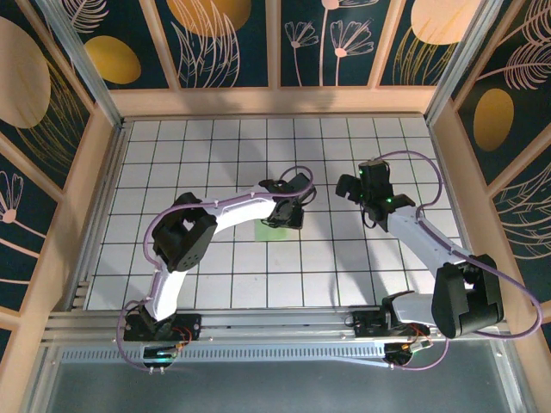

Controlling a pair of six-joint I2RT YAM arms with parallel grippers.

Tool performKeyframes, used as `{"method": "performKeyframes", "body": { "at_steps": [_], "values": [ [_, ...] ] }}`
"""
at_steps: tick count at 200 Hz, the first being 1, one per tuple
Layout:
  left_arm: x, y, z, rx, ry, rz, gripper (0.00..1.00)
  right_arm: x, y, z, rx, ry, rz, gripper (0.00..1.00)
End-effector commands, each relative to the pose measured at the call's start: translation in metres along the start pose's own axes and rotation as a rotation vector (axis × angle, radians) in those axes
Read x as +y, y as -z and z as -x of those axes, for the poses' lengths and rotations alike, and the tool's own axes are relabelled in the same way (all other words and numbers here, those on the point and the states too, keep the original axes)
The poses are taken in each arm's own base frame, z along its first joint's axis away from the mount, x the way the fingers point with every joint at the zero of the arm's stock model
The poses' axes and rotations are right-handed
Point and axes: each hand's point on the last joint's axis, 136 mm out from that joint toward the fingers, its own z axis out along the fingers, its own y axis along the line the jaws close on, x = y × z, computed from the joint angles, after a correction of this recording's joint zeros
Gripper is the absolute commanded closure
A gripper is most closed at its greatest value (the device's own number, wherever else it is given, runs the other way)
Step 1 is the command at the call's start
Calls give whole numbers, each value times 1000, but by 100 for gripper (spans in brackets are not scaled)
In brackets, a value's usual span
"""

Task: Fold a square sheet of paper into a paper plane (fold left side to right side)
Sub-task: Turn over the paper at the center of the table, then third fold the triangle at the center of the table.

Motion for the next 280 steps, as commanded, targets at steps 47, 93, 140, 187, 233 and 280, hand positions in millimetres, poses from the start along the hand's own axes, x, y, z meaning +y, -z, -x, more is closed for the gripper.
{"method": "performKeyframes", "body": {
  "at_steps": [47,93,140,187,233,280],
  "values": [
    [22,69,52,-213,206,-354,43,57,-1,-19,150,-35,315,11],
    [103,105,69,-408,387,-377,36,95,-3,-50,297,-101,486,24],
    [164,116,49,-525,553,-370,23,136,-11,-84,435,-107,579,45],
    [182,101,20,-504,602,-333,22,174,-19,-107,519,-84,640,87],
    [185,88,9,-474,602,-322,22,191,-35,-120,553,-98,652,100],
    [174,78,11,-421,576,-353,24,194,-53,-134,575,-84,609,100]
  ]
}}
